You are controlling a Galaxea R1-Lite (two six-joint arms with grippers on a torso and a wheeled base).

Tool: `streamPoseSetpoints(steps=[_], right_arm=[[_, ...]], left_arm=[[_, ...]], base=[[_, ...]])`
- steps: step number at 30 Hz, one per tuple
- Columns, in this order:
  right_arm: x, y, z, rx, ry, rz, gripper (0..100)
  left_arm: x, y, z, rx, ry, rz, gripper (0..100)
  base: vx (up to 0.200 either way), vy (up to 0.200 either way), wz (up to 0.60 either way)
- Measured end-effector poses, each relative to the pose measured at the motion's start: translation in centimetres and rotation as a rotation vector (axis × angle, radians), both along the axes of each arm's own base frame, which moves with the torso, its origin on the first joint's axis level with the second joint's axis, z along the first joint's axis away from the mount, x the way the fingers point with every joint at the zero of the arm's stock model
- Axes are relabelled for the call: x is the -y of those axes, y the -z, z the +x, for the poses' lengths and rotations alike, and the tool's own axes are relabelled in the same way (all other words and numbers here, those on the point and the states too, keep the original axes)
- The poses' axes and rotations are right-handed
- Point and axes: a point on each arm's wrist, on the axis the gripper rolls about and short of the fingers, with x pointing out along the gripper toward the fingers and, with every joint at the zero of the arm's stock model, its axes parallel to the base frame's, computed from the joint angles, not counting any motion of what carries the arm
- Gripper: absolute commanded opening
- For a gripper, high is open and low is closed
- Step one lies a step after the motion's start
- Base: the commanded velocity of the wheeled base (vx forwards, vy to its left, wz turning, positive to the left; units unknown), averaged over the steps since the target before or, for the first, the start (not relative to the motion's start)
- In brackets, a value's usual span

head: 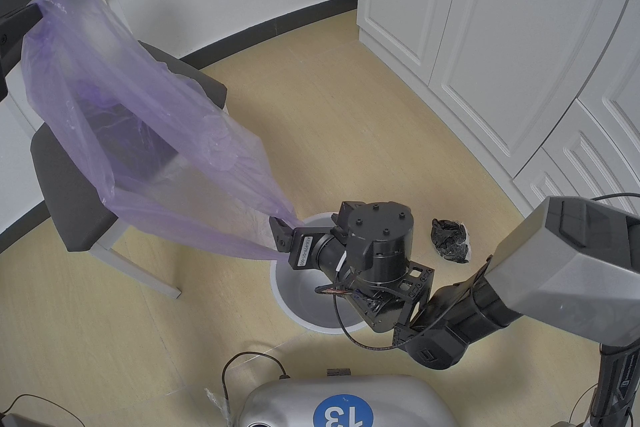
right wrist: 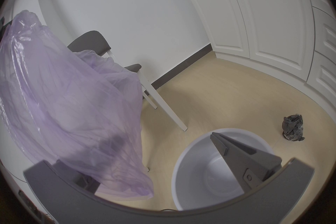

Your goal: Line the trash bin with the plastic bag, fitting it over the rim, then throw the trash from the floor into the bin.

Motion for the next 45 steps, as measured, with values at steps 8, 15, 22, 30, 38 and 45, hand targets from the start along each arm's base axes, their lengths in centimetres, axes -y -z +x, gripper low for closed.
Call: streamPoseSetpoints(steps=[8,15,22,30,38,45], right_arm=[[0.0,0.4,-0.2,-0.009,-0.003,-0.011,100],[0.0,0.7,-0.2,-0.015,-0.005,-0.018,100],[-0.1,1.0,-0.3,-0.019,-0.008,-0.023,0],[-0.1,0.8,-0.4,-0.016,-0.009,-0.019,0],[1.8,0.3,-1.0,-0.027,0.009,-0.048,0],[5.8,0.2,-2.9,-0.066,0.027,-0.140,0]], left_arm=[[0.0,0.0,0.0,-0.001,-0.001,0.003,0],[0.0,0.0,0.0,0.000,-0.002,0.004,0],[0.0,0.1,0.0,-0.001,-0.002,0.004,0],[0.1,0.2,0.1,-0.008,0.000,0.004,0],[0.3,2.0,0.4,-0.061,0.000,0.038,0],[0.9,6.4,1.1,-0.201,0.009,0.108,0]], base=[[0.000,0.000,0.00],[0.000,0.000,0.00],[0.000,0.000,0.00],[0.000,0.000,0.00],[0.000,0.000,0.00],[0.000,0.000,0.00]])
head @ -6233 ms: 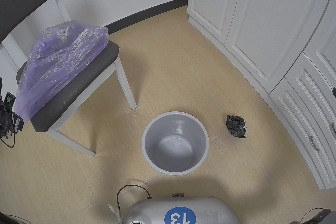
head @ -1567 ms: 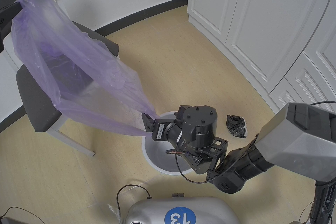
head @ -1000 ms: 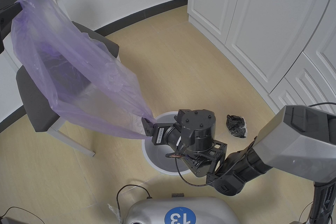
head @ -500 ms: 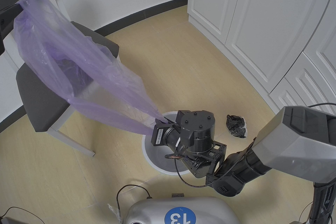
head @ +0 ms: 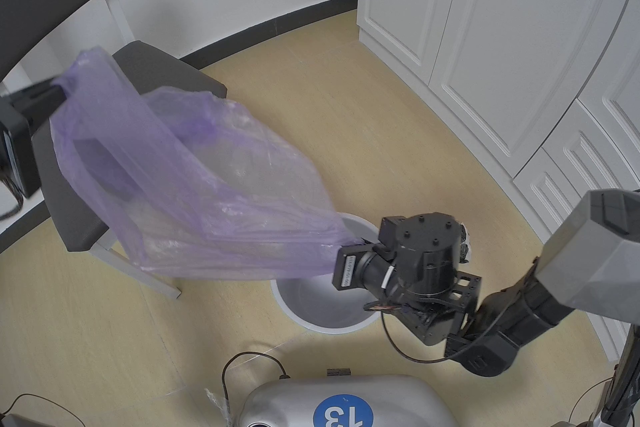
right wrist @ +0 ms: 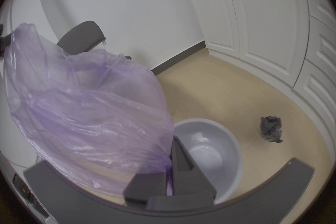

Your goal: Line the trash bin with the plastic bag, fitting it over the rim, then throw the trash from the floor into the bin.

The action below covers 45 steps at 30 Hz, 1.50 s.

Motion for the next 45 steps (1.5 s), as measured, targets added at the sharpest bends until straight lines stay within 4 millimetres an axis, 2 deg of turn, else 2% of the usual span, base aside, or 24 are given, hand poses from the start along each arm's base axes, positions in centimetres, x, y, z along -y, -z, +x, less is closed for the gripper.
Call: streamPoseSetpoints(steps=[7,12,18,24,28,36,45], right_arm=[[3.0,-0.6,-2.0,-0.004,-0.010,-0.105,0],[4.1,-1.3,-3.0,-0.022,-0.025,-0.195,0],[3.8,-3.6,-3.1,-0.061,-0.061,-0.274,0],[2.6,-6.4,-3.3,-0.061,-0.115,-0.300,0],[2.0,-7.6,-3.5,-0.039,-0.173,-0.288,0],[1.6,-8.0,-3.6,-0.033,-0.232,-0.272,0],[1.7,-6.5,-3.9,-0.073,-0.253,-0.303,0]], left_arm=[[1.2,5.8,0.7,-0.219,0.085,0.029,0],[2.1,7.9,1.2,-0.321,0.192,0.046,0],[3.5,8.7,2.2,-0.345,0.235,0.037,0],[5.9,9.4,3.6,-0.363,0.280,-0.011,0],[7.5,9.7,4.7,-0.360,0.299,-0.052,0],[10.5,10.5,6.0,-0.388,0.340,-0.063,0],[12.2,11.9,6.5,-0.434,0.355,-0.068,0]], base=[[0.000,0.000,0.00],[0.000,0.000,0.00],[0.000,0.000,0.00],[0.000,0.000,0.00],[0.000,0.000,0.00],[0.000,0.000,0.00],[0.000,0.000,0.00]])
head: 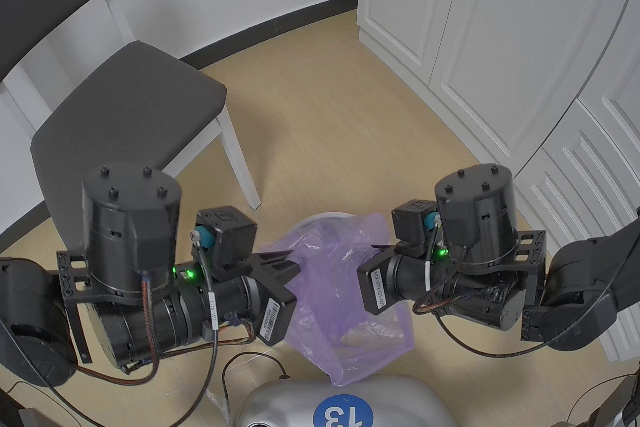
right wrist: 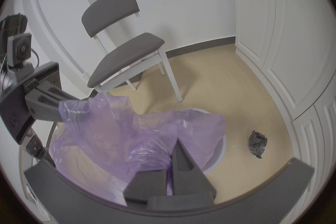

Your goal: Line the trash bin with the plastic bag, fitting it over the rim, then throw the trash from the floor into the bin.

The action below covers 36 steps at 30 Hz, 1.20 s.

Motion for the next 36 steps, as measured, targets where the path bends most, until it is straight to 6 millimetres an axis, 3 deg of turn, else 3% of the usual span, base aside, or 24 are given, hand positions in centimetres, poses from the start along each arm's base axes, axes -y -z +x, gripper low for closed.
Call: streamPoseSetpoints(steps=[8,15,24,36], right_arm=[[-0.1,1.8,0.4,-0.036,0.010,-0.025,0],[0.7,3.3,2.9,-0.057,0.033,-0.007,0],[4.4,5.7,5.5,-0.122,0.117,-0.021,0],[8.3,7.8,6.0,-0.172,0.193,-0.030,0]], left_arm=[[1.3,0.8,1.3,0.023,-0.008,-0.046,0],[2.3,1.9,2.4,0.014,-0.020,-0.063,0],[3.8,2.2,3.9,0.028,-0.023,-0.087,0],[6.1,2.2,7.6,0.021,-0.017,-0.177,0]], base=[[0.000,0.000,0.00],[0.000,0.000,0.00],[0.000,0.000,0.00],[0.000,0.000,0.00]])
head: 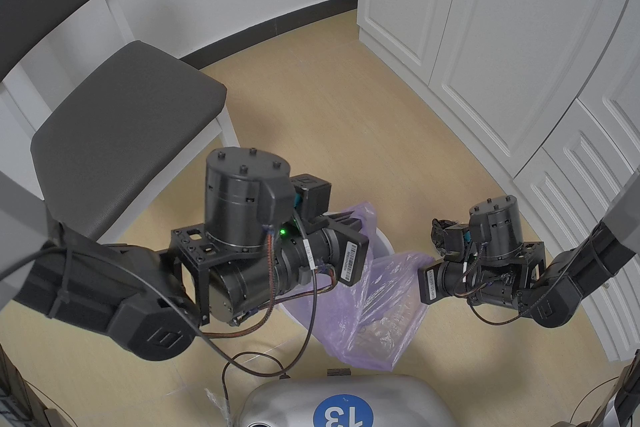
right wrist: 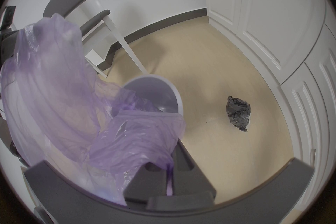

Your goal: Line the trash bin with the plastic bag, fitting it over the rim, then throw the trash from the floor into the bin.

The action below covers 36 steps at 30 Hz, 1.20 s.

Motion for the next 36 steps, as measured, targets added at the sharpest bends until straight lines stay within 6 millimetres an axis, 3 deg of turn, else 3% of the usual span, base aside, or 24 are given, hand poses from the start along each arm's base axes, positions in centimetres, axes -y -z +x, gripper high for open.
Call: streamPoseSetpoints(steps=[26,36], right_arm=[[2.0,1.5,-3.9,0.124,-0.066,0.100,0],[1.8,2.0,-4.6,0.104,-0.091,0.088,0]], left_arm=[[2.0,4.2,5.4,-0.057,0.034,-0.134,0],[1.1,5.7,7.4,-0.077,0.040,-0.232,0]], base=[[0.000,0.000,0.00],[0.000,0.000,0.00]])
